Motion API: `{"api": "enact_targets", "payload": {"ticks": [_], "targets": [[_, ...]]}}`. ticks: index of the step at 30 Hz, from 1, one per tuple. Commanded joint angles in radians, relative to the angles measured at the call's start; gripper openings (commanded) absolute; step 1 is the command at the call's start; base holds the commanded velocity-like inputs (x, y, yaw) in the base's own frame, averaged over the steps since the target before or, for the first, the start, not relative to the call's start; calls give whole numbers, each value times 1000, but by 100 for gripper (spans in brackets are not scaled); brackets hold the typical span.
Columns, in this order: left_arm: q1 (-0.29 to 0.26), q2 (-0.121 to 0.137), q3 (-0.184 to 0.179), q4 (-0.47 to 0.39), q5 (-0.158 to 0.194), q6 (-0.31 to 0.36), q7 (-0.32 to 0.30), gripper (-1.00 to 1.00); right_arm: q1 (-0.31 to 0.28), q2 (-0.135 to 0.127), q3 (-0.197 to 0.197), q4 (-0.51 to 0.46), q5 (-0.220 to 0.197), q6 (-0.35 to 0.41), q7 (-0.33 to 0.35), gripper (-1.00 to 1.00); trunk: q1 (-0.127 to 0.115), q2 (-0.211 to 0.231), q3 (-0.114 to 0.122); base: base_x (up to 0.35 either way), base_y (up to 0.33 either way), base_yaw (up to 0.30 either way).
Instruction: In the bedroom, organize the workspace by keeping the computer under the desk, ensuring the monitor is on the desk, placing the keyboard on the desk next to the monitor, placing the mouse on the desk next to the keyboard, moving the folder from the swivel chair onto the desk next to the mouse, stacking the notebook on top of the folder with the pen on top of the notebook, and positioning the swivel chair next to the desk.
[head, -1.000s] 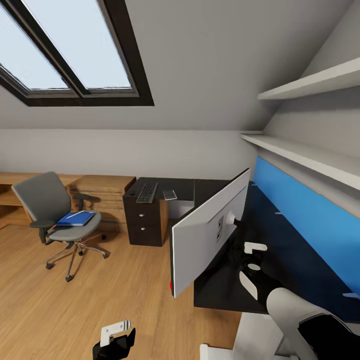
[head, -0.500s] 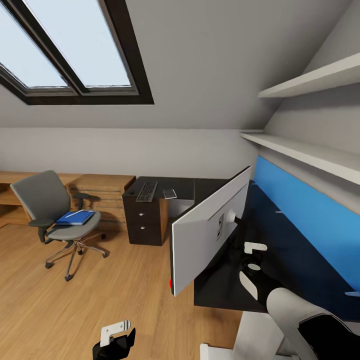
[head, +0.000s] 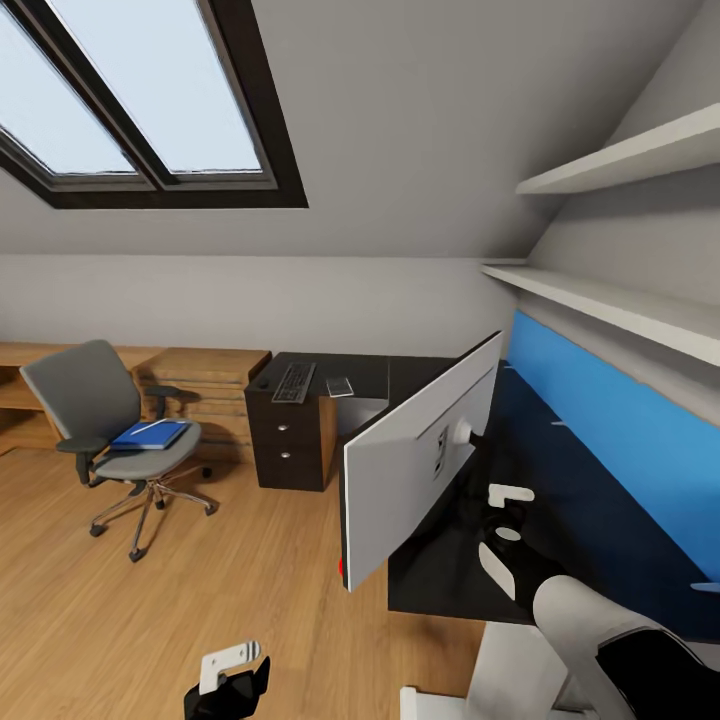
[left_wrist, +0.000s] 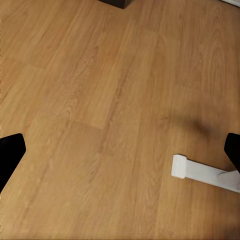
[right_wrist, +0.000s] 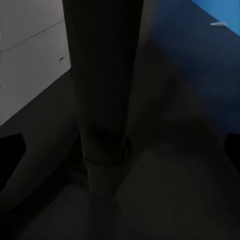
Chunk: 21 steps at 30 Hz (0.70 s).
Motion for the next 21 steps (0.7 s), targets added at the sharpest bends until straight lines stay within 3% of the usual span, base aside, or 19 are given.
{"api": "enact_targets", "payload": {"ticks": [1, 7, 13, 21], "targets": [[-1, 1, -4, 2, 9, 3, 9, 100, -1, 0, 9, 0, -10, -4, -4, 100, 0, -1, -1, 0, 0, 0], [-1, 2, -3, 5, 8, 2, 9, 100, -1, 0, 10, 0, -10, -4, -4, 100, 0, -1, -1, 13, 0, 0], [-1, 3, -1, 17, 9, 2, 9, 100, -1, 0, 10, 0, -10, -5, -4, 100, 0, -1, -1, 255, 0, 0], [-1, 2, -2, 21, 9, 3, 9, 100, -1, -1, 9, 0, -9, -5, -4, 100, 0, -1, -1, 58, 0, 0]]}}
